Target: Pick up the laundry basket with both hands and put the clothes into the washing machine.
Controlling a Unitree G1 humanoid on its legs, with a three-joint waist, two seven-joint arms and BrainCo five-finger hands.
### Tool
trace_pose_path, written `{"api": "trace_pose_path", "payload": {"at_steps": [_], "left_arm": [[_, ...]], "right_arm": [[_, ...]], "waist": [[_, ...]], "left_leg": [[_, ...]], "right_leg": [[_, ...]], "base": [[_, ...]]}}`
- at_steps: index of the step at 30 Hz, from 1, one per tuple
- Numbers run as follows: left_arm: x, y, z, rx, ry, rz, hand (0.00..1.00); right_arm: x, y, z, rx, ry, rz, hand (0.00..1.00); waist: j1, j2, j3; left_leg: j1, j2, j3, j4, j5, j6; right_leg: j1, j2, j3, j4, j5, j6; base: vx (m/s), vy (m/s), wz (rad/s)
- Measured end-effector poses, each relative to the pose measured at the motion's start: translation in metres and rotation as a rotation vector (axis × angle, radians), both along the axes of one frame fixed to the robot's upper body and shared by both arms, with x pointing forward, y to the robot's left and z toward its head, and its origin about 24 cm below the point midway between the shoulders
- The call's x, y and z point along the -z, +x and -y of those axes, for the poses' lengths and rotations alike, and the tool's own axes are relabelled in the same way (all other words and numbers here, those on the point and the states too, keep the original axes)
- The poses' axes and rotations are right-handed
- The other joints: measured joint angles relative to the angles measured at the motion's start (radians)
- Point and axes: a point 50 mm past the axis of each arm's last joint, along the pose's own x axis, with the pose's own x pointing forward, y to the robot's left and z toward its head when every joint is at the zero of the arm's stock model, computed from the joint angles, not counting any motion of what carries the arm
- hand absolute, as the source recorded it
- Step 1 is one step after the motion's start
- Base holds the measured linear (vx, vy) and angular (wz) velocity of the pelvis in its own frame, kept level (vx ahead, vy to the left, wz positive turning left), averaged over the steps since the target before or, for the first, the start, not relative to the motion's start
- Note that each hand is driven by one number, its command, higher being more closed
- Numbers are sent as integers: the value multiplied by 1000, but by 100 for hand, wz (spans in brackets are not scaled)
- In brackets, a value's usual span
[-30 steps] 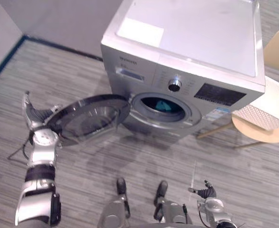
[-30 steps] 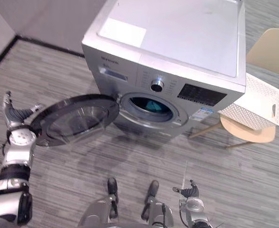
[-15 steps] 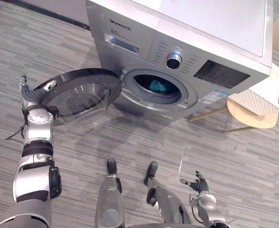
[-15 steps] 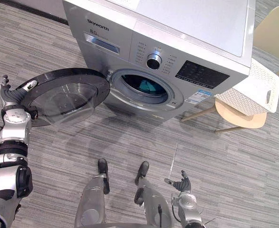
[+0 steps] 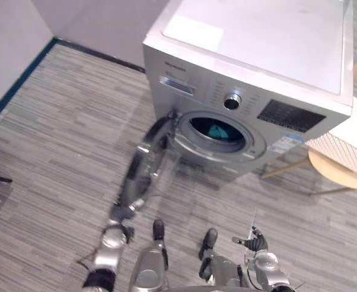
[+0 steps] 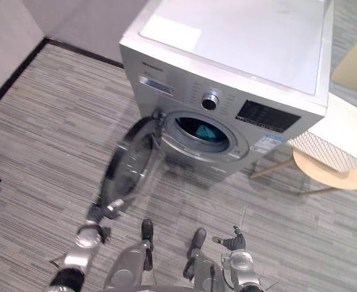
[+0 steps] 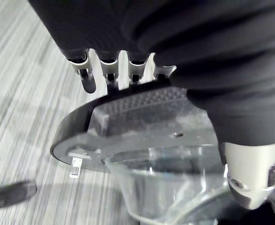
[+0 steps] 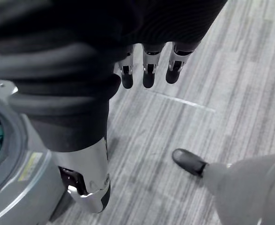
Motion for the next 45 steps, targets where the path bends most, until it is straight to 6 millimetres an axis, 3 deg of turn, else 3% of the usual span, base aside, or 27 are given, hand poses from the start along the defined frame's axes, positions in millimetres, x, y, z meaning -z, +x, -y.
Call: {"api": "trace_pose_path", "payload": {"at_steps": [4, 7, 10, 11, 13, 14, 16, 18, 20, 22, 28, 31, 34, 37, 38, 39, 40, 43, 45], "left_arm": [[-17, 12, 40, 163, -86, 76, 0], [-31, 31, 59, 253, -97, 132, 0], [-52, 74, 73, 280, -33, 212, 0], [-67, 99, 71, 256, 29, 261, 0], [-92, 131, 57, 187, 100, 335, 0], [-102, 141, 52, 159, 119, 360, 0], [-140, 174, 18, 56, 214, 433, 0], [-174, 193, -12, -31, 278, 483, 0], [-196, 201, -24, -67, 294, 525, 0], [-193, 201, -12, -48, 265, 512, 0], [-205, 202, 21, 1, 182, 573, 0], [-212, 200, 30, 8, 156, 617, 0], [-185, 177, 36, 26, 92, 627, 0], [-125, 135, 35, 16, 28, 501, 0], [-88, 104, 33, -6, -12, 390, 0], [-73, 91, 32, -15, -23, 336, 0], [-46, 67, 27, -35, -45, 230, 0], [-4, 21, 2, -105, -50, 41, 0], [14, -2, -19, -176, -44, -52, 0]], "right_arm": [[0, -1, 6, -6, -17, -6, 0], [-2, 3, 4, -11, -12, 4, 0], [-6, 10, 10, -7, -35, 22, 0], [-10, 14, 16, -4, -53, 36, 0], [-14, 17, 27, 9, -80, 47, 0], [-15, 17, 32, 19, -89, 48, 0], [-17, 13, 45, 79, -116, 50, 0], [-17, 12, 47, 128, -106, 61, 0], [-15, 6, 45, 165, -89, 60, 0], [-15, 0, 36, 201, -57, 92, 0], [-29, 20, 4, 160, 11, 234, 0], [-30, 21, 1, 156, 10, 237, 0], [-28, 22, 2, 158, 5, 220, 0], [-24, 25, 5, 153, -4, 184, 0], [-21, 27, 5, 142, -11, 152, 0], [-20, 27, 5, 137, -15, 141, 0], [-20, 30, 5, 128, -20, 131, 0], [-20, 31, 8, 90, -52, 119, 0], [-20, 30, 12, 54, -57, 114, 0]], "waist": [[-13, 52, -28], [-58, 63, -28], [-110, 71, -17], [-125, 77, -7], [-167, 81, 24], [-170, 80, 37], [-195, 64, 63], [-220, 51, 100], [-219, 37, 124], [-204, 31, 127], [-151, 28, 129], [-134, 28, 129], [-126, 30, 127], [-109, 39, 99], [-103, 45, 63], [-99, 47, 51], [-83, 49, 42], [-45, 53, 31], [-41, 52, 25]], "left_leg": [[47, -23, 9, -30, 2, 3], [72, -22, 45, -42, 1, 3], [69, -12, 117, -51, -1, -1], [48, -8, 156, -60, -3, -3], [10, -3, 199, -62, -3, -3], [-3, -2, 212, -64, -3, -3], [-64, 2, 271, -76, 6, -6], [-94, 9, 294, -76, 17, 2], [-109, 17, 312, -75, 23, 1], [-132, 31, 319, -68, 22, -1], [-140, 34, 297, -59, 21, -2], [-139, 27, 271, -59, 20, -4], [-104, 22, 227, -59, 24, -1], [-60, 21, 190, -64, 26, -2], [-52, 20, 167, -71, 27, -3], [-44, 20, 159, -75, 28, -4], [-19, 18, 144, -78, 28, -4], [29, 13, 115, -83, 28, -5], [32, 7, 84, -70, 26, -6]], "right_leg": [[27, -20, 11, -1, -2, 4], [23, -20, 44, 2, -2, 4], [-33, -11, 111, 10, 4, -5], [-76, -3, 157, 12, 16, -8], [-133, 5, 195, -3, 42, -6], [-154, 8, 212, -6, 52, -11], [-231, 17, 269, -51, 105, -9], [-262, 27, 286, -72, 136, -16], [-286, 36, 303, -72, 140, -19], [-304, 45, 299, -70, 140, -19], [-303, 41, 275, -53, 138, -20], [-288, 32, 254, -52, 131, -21], [-229, 26, 211, -52, 111, -24], [-169, 27, 178, -53, 89, -26], [-151, 28, 156, -54, 77, -21], [-141, 29, 148, -55, 74, -21], [-106, 32, 131, -61, 69, -20], [-34, 31, 94, -72, 56, -13], [-7, 22, 60, -70, 49, -9]], "base": [[52, 80, -5], [-8, 39, -32], [-49, 19, -72], [-57, 13, -87], [-41, -9, -74], [-28, -27, -77], [2, -20, -76], [57, -33, -45], [69, -36, -28], [81, -24, 0], [35, 15, 12], [11, 30, 32], [44, 29, 37], [87, 13, 32], [112, 4, 47], [137, 4, 46], [85, 0, 32], [59, 12, 41], [15, 65, 55]]}}
